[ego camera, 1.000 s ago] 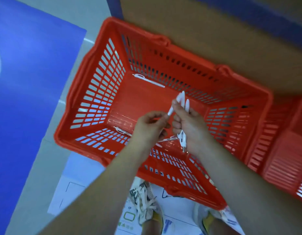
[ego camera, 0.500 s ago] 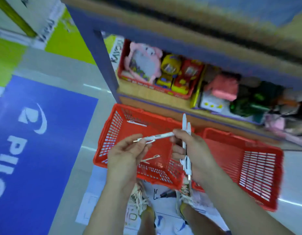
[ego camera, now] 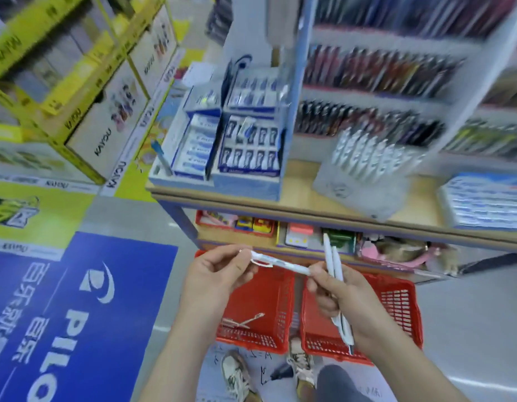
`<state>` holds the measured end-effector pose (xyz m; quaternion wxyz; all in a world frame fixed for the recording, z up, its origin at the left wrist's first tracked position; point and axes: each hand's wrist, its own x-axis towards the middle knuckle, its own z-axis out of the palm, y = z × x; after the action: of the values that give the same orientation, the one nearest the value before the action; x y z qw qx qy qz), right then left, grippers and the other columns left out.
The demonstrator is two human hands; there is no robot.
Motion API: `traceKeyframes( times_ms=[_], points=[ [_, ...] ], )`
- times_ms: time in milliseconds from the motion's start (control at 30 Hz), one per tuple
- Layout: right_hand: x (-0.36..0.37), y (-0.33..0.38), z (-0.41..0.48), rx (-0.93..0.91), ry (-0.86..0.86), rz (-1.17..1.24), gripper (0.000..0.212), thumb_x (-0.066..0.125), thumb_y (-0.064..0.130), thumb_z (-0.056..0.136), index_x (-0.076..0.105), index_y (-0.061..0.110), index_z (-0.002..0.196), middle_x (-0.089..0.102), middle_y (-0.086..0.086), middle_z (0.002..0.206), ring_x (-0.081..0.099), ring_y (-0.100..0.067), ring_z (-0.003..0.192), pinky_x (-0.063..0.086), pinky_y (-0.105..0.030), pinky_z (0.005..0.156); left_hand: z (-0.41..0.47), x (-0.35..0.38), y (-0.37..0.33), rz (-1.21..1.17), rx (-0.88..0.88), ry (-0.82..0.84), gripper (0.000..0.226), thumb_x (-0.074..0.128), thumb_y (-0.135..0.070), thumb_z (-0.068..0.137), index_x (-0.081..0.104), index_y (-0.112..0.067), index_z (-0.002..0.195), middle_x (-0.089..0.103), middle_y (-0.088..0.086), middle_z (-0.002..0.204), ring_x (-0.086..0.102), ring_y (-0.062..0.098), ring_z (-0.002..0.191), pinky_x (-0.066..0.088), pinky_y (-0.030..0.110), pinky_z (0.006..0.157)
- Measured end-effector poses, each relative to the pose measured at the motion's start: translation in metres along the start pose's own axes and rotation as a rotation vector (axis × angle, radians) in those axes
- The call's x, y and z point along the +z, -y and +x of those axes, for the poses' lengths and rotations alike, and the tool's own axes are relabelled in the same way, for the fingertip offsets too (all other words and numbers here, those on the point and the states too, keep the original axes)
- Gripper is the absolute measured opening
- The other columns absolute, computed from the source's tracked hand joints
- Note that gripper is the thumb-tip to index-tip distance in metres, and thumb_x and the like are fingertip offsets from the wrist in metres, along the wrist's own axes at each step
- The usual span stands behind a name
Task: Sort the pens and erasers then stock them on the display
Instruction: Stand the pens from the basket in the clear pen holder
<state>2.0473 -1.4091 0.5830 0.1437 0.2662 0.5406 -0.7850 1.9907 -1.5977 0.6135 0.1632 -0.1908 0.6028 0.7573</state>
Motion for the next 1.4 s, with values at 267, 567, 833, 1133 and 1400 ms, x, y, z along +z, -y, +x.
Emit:
traceKeyframes(
  times_ms=[267, 567, 833, 1133, 1400],
  points=[
    [-0.056, 0.077, -0.037, -0.162, -0.086, -0.037, 0.013, 0.052, 0.020, 0.096, 0.051, 0.008, 0.090, 0.058, -0.010, 0.059, 0.038, -0.014, 0.033, 0.026, -0.017, 0.034, -0.025, 0.102, -0.050, 0.320, 0.240, 0.140, 0.007, 0.064, 0.001, 0.084, 0.070, -0.001, 0.086, 0.068, 0.009, 0.062, 0.064, 0.014, 0.056, 0.053, 0.017, 0.055],
    [-0.112, 0.106, -0.027, -0.240, -0.155, 0.113, 0.009, 0.057, 0.016, 0.094, 0.055, 0.010, 0.088, 0.059, -0.009, 0.069, 0.034, -0.012, 0.042, 0.025, -0.018, 0.038, -0.017, 0.192, -0.066, 0.436, 0.296, 0.185, 0.007, 0.064, -0.004, 0.086, 0.069, -0.007, 0.089, 0.071, 0.013, 0.075, 0.070, 0.018, 0.068, 0.055, 0.018, 0.060],
    [-0.157, 0.109, -0.008, -0.115, -0.179, 0.499, 0.025, 0.045, 0.014, 0.098, 0.060, 0.002, 0.114, 0.053, -0.009, 0.070, 0.039, -0.013, 0.045, 0.029, -0.021, 0.037, 0.019, 0.246, -0.076, 0.799, 0.622, 0.146, 0.021, 0.068, -0.015, 0.084, 0.068, -0.033, 0.074, 0.070, -0.009, 0.068, 0.068, 0.016, 0.070, 0.057, 0.036, 0.073],
    [-0.180, 0.105, 0.013, -0.036, -0.178, 0.623, 0.028, 0.043, 0.018, 0.095, 0.062, 0.007, 0.112, 0.050, -0.007, 0.063, 0.035, -0.012, 0.039, 0.020, -0.018, 0.032, 0.063, 0.281, -0.050, 1.231, 0.738, 0.257, 0.015, 0.065, -0.021, 0.087, 0.074, -0.013, 0.097, 0.073, -0.001, 0.091, 0.063, 0.014, 0.083, 0.051, 0.032, 0.081],
    [-0.184, 0.108, 0.020, -0.028, -0.171, 0.666, 0.026, 0.047, 0.013, 0.090, 0.064, 0.002, 0.107, 0.047, -0.007, 0.065, 0.035, -0.013, 0.047, 0.025, -0.020, 0.033, 0.086, 0.288, -0.038, 1.259, 0.650, 0.291, 0.011, 0.065, -0.019, 0.087, 0.074, -0.014, 0.092, 0.070, -0.003, 0.083, 0.061, 0.013, 0.076, 0.045, 0.024, 0.072]
  ],
)
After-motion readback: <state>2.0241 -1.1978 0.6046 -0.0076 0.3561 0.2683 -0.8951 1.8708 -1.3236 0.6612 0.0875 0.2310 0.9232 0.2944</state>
